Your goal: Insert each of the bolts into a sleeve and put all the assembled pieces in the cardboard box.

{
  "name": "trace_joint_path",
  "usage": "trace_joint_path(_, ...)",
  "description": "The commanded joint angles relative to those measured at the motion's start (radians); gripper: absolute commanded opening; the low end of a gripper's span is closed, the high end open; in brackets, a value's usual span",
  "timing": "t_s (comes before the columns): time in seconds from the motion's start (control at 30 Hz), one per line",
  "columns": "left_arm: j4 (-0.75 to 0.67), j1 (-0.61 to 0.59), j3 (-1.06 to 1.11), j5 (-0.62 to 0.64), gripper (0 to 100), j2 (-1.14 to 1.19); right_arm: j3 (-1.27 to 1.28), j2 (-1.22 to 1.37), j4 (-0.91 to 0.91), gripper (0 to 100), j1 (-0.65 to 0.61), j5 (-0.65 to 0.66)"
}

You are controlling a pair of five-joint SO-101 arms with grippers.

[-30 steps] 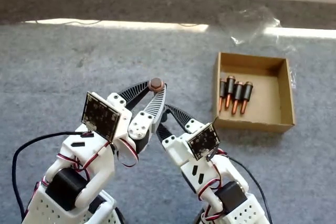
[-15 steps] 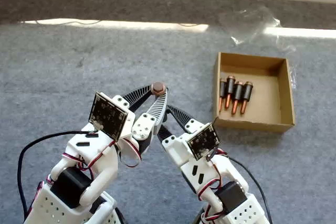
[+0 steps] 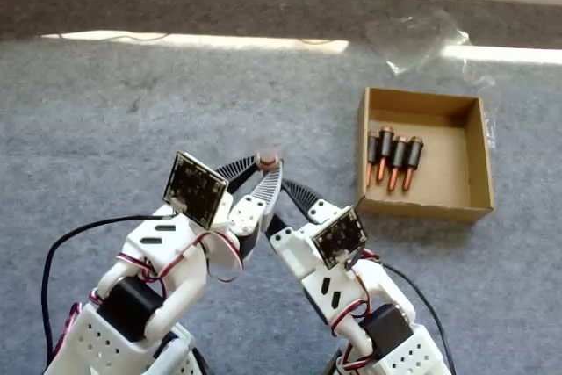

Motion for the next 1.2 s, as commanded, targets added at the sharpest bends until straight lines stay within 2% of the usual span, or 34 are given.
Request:
trace_joint_path(0.0,-0.064,-0.018,0.025,0.005,0,-0.018,0.134,-0.010,-0.002,0.4,0.015,0.014)
trace_joint_path(0.53,-0.071,-0.019,0.102,-0.002,1,-0.018,0.134,-0.010,-0.005,0.4,0.015,0.014)
trace_joint_path(0.73,-0.068,-0.054,0.107,0.005,16,-0.018,0.134,-0.010,-0.005,0.4,0.015,0.014)
trace_joint_path(0.9,-0.071,-0.107,0.105,0.005,16,-0.018,0.134,-0.010,-0.005,0.4,0.015,0.014)
trace_joint_path(1.17,-0.121,-0.113,0.067,0.003,16,-0.019,0.134,-0.010,-0.005,0.4,0.018,0.017)
